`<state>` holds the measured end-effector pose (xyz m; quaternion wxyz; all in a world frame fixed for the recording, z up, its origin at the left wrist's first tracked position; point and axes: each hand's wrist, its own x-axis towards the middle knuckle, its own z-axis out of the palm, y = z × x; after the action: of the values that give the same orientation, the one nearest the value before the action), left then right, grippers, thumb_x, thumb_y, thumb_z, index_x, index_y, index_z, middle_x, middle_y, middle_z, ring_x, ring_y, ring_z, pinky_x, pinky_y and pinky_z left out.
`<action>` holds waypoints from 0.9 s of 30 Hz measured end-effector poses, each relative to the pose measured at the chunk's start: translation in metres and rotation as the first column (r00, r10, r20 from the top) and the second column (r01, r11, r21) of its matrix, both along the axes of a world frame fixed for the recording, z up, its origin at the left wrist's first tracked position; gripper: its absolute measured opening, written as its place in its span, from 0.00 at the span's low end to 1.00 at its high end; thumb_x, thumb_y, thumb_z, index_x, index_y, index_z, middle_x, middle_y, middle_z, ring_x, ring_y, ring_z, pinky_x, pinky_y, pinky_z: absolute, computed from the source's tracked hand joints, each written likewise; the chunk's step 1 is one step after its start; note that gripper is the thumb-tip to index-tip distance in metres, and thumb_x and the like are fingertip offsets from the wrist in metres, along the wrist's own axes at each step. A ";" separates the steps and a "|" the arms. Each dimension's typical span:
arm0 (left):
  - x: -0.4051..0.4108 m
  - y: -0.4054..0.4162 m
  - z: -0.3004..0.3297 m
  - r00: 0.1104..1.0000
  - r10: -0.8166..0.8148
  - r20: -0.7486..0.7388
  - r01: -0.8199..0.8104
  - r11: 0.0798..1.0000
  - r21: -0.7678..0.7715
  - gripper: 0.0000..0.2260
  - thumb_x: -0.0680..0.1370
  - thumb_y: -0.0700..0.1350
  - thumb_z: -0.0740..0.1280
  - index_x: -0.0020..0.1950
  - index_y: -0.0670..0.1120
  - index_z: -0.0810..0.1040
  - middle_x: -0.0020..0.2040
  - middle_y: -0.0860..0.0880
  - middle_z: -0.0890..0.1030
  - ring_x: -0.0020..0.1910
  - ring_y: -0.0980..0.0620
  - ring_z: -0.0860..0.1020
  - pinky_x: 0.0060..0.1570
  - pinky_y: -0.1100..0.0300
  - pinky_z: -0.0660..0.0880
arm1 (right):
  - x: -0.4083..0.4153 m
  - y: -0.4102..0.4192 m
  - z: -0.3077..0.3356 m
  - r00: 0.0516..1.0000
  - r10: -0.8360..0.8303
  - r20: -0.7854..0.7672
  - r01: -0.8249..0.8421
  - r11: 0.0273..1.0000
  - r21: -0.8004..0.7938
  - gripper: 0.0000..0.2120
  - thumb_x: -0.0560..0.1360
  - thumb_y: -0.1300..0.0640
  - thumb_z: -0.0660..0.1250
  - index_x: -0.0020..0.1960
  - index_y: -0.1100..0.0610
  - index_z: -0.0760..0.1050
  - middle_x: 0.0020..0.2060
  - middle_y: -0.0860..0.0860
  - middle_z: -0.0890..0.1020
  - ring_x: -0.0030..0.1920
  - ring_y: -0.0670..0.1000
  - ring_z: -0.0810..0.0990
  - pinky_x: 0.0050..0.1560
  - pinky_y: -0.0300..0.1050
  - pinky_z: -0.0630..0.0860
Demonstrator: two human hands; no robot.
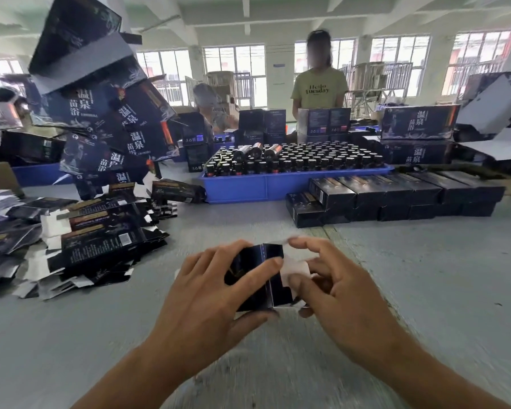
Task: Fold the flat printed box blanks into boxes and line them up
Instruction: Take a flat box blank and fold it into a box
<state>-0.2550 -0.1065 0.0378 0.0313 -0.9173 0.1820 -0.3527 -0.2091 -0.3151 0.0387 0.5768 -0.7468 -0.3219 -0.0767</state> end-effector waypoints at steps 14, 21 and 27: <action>-0.004 -0.003 -0.002 0.995 -0.089 0.040 0.090 0.996 -0.023 0.22 0.74 0.52 0.73 0.66 0.55 0.72 0.73 0.40 0.70 0.69 0.41 0.70 0.60 0.44 0.74 | -0.002 -0.005 -0.004 0.986 -0.101 0.133 0.108 0.993 -0.043 0.23 0.79 0.52 0.67 0.65 0.28 0.65 0.46 0.35 0.84 0.43 0.42 0.85 0.40 0.40 0.83; -0.005 -0.005 -0.004 0.990 -0.128 0.055 0.134 0.983 -0.123 0.26 0.73 0.52 0.72 0.69 0.53 0.69 0.72 0.41 0.71 0.69 0.41 0.71 0.60 0.46 0.72 | -0.003 -0.005 -0.004 0.940 -0.149 0.308 0.197 0.972 -0.131 0.14 0.81 0.58 0.67 0.63 0.45 0.80 0.49 0.31 0.80 0.49 0.35 0.80 0.45 0.29 0.77; -0.002 0.000 -0.005 0.994 -0.105 -0.012 0.103 0.985 -0.141 0.31 0.70 0.48 0.77 0.71 0.55 0.72 0.72 0.43 0.70 0.67 0.40 0.73 0.52 0.42 0.81 | -0.005 -0.009 0.003 0.987 -0.003 0.161 0.046 0.964 -0.263 0.25 0.75 0.34 0.66 0.70 0.38 0.72 0.58 0.27 0.76 0.59 0.30 0.74 0.51 0.23 0.72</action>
<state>-0.2568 -0.1064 0.0324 -0.0533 -0.9098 0.2047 -0.3570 -0.2137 -0.3241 0.0413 0.4429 -0.8129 -0.3650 -0.0994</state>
